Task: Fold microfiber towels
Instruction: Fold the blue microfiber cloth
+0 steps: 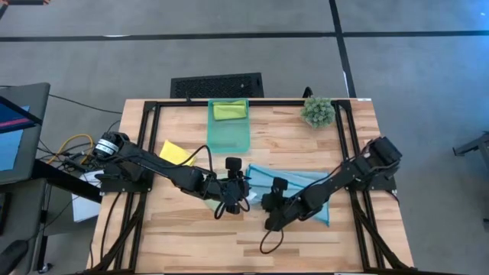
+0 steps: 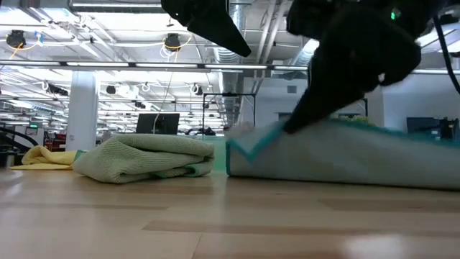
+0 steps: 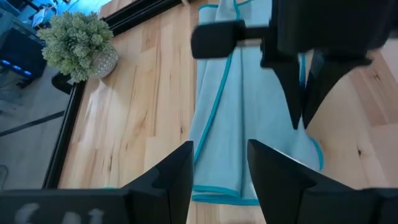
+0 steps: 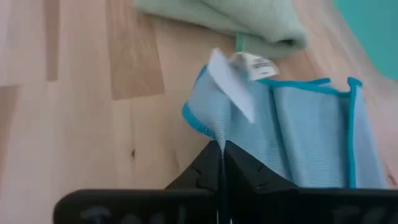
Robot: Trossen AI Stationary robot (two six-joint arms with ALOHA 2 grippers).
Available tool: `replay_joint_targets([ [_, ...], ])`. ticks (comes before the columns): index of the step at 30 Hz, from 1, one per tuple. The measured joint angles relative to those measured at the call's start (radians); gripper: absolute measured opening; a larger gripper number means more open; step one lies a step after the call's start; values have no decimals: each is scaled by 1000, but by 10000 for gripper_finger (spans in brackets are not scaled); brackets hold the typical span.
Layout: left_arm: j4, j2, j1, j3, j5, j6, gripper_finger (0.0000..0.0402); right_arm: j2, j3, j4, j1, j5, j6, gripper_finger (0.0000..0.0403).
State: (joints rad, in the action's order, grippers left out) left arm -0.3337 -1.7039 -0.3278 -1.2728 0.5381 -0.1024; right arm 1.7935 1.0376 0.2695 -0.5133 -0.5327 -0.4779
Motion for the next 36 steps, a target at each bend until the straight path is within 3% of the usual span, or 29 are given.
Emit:
replay_joint_targets([
  [5,-4,0,0,0,0,8,144,-6,-11,35,-1,20,13,34],
  [9,-9,0,0,0,-1,9,144,-6,-70,-73,-3,125,46,49],
  [15,-8,0,0,0,-9,11,144,-6,-105,-204,-1,259,67,108],
  [21,-8,0,0,0,-10,13,144,-6,-121,-206,13,301,146,186],
  [25,-8,0,0,0,-10,13,144,-6,-121,-203,8,326,196,205],
  [29,-8,0,0,0,-11,13,144,-6,-121,-224,16,310,177,170],
  [36,-5,0,0,0,-56,18,144,94,-116,-369,32,315,158,42],
])
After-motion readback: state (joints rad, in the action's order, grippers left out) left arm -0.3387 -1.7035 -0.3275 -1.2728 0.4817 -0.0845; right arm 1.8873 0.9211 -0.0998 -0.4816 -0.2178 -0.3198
